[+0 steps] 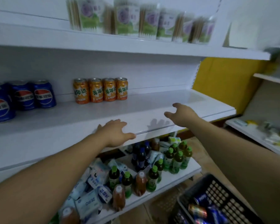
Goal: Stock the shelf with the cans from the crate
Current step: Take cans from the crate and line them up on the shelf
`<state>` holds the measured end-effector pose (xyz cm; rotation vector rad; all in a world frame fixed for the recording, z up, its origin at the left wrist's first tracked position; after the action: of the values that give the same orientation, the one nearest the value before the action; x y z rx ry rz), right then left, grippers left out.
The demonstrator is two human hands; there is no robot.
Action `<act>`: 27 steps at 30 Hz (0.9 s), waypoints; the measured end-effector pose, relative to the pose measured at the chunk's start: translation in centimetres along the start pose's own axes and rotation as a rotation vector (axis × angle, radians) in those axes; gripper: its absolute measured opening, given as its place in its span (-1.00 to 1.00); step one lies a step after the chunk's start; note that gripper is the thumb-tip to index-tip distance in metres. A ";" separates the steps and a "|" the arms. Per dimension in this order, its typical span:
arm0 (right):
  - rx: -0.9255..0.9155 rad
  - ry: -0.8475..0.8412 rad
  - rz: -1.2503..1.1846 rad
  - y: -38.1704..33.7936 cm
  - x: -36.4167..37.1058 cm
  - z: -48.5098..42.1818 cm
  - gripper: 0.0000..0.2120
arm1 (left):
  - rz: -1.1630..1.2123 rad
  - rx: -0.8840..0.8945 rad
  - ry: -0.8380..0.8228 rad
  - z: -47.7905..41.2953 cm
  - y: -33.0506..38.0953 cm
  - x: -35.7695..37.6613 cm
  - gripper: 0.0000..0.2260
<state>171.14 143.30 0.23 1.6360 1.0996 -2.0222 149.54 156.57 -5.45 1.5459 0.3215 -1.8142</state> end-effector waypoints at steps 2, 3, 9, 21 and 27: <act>0.060 0.007 0.012 3.6 -1.2 3.6 -0.30 | -0.039 0.173 -0.005 0.9 7.3 1.6 -0.28; 0.089 0.008 0.010 5.5 -1.6 5.5 -0.31 | -0.059 0.257 -0.018 1.6 10.8 2.9 -0.29; 0.312 0.021 0.008 18.5 -0.7 16.3 -0.34 | -0.253 0.555 -0.266 6.5 25.3 15.1 -0.32; 0.741 -0.211 -0.178 41.4 13.5 26.1 -0.47 | -0.373 0.578 -0.581 2.5 30.6 35.9 -0.31; 0.751 -0.317 -0.202 46.2 22.4 21.5 -0.50 | -0.406 0.533 -0.604 -5.6 29.3 42.7 -0.28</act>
<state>180.34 102.33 -36.26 1.4308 0.4126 -2.9346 172.03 123.96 -39.19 1.2131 -0.1701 -2.7449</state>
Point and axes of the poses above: each hand's wrist, its own z-axis away from the middle knuckle, its own x-axis out of the palm, y = z × x, the point moved 9 cm from there along -z, towards the middle knuckle, and after that the axes turned 5 degrees about -y, right-handed, at the moved point
